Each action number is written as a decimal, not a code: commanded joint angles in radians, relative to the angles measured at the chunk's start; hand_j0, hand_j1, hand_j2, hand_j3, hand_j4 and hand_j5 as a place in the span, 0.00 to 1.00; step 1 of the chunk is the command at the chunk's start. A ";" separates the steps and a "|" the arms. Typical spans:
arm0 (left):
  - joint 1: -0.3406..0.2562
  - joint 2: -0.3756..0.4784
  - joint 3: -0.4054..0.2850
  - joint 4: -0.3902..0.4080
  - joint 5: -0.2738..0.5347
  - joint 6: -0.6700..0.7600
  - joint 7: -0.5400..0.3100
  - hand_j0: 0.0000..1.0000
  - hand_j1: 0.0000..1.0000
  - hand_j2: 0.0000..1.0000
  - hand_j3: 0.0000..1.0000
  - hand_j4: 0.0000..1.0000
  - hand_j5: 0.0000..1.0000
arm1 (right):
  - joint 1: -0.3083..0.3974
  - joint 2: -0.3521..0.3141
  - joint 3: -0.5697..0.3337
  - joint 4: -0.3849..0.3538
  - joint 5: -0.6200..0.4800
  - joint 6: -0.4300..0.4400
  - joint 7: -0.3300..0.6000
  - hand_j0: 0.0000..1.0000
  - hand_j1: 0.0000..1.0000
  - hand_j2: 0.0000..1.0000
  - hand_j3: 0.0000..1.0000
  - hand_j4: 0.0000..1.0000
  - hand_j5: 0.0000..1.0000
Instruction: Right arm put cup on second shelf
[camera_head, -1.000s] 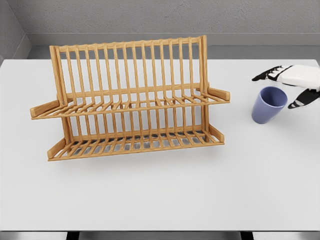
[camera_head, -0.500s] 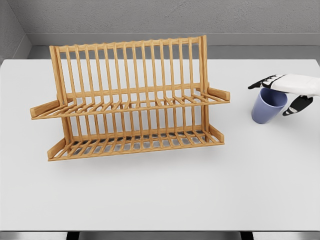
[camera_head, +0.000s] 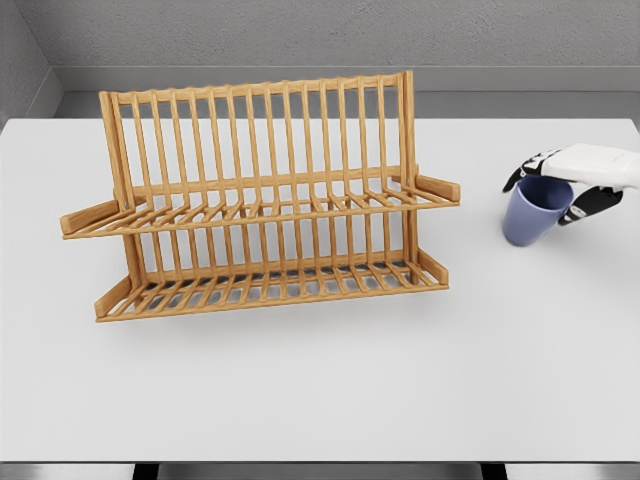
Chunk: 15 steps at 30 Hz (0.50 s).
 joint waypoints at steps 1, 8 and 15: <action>0.000 0.000 0.000 0.000 0.000 0.000 0.000 1.00 1.00 1.00 1.00 1.00 1.00 | 0.000 -0.002 -0.003 -0.002 -0.008 0.003 0.000 0.67 0.67 0.67 0.67 0.67 0.67; 0.000 0.000 0.000 0.000 0.000 0.000 0.000 1.00 1.00 1.00 1.00 1.00 1.00 | -0.008 -0.011 -0.012 -0.014 -0.014 0.003 0.000 0.64 0.64 0.64 0.64 0.64 0.64; 0.000 0.000 0.000 0.000 0.000 0.000 0.000 1.00 1.00 1.00 1.00 1.00 1.00 | -0.029 -0.013 -0.048 -0.026 -0.014 0.003 0.000 0.65 0.65 0.65 0.65 0.65 0.65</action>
